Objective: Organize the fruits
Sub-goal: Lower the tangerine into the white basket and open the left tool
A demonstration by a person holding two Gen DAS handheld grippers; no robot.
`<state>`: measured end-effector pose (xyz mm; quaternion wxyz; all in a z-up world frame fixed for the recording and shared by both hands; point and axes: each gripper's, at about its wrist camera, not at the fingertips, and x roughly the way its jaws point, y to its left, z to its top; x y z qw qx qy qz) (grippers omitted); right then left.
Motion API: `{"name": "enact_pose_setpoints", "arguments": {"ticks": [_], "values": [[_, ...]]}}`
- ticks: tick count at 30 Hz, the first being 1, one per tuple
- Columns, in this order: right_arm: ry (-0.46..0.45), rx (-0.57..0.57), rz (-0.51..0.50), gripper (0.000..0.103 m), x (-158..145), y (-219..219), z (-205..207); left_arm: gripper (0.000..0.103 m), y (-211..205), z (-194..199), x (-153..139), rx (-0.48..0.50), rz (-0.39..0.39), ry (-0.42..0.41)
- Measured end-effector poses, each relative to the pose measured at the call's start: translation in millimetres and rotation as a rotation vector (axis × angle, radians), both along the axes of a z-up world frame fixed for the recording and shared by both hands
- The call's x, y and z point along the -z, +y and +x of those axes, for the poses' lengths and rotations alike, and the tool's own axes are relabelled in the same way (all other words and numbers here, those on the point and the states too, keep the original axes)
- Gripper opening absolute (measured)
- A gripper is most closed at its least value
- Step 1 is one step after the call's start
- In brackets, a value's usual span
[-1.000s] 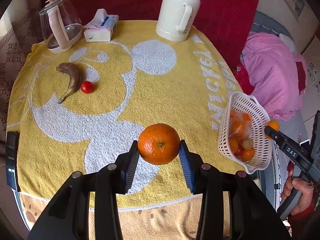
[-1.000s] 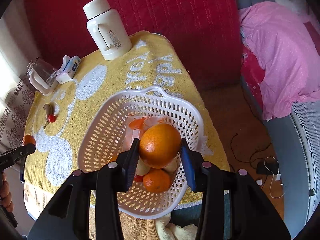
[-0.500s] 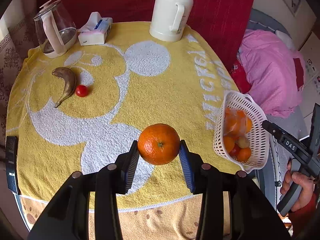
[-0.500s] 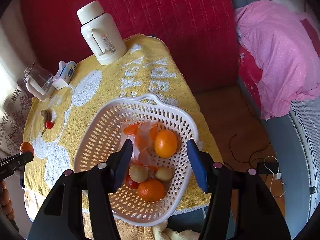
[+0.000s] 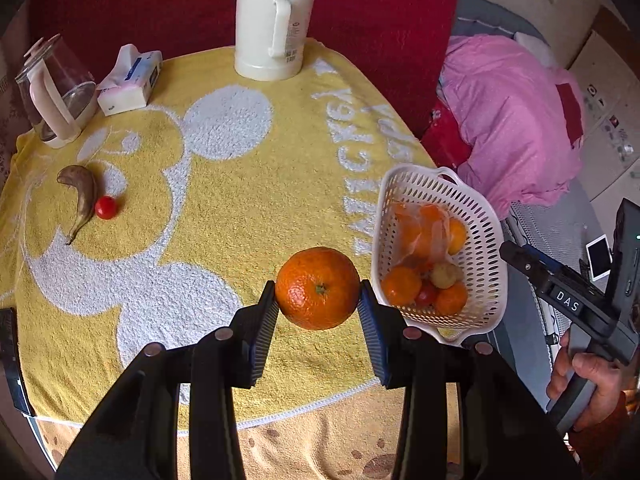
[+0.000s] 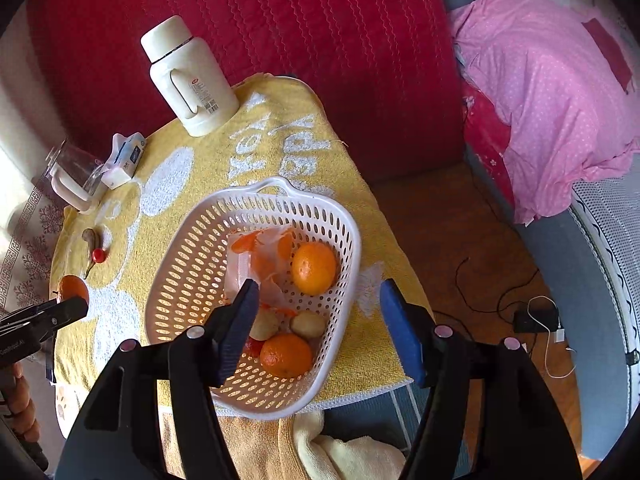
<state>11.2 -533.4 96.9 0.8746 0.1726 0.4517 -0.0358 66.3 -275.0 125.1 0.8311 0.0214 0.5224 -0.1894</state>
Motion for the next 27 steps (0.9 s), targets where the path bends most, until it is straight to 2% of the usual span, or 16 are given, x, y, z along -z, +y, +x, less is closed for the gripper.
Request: {"name": "enact_pose_setpoints", "arguments": {"ticks": [9,16,24,27], "values": [[-0.001,0.036,0.008,0.064,-1.4,-11.7,-15.0,0.041,-44.2,-2.5,0.2,0.111,-0.005,-0.015],[0.0,0.058,0.015,0.065,-1.9,-18.6,-22.8,0.041,-65.5,-0.9,6.4,0.162,0.001,-0.009],[0.007,0.061,0.019,0.065,-0.8,-19.4,-23.3,0.042,-72.2,-1.9,12.3,0.199,-0.008,-0.003],[0.009,0.057,0.022,0.065,-0.1,-17.6,-22.5,0.048,-69.3,-0.8,13.5,0.189,-0.004,-0.003]]}}
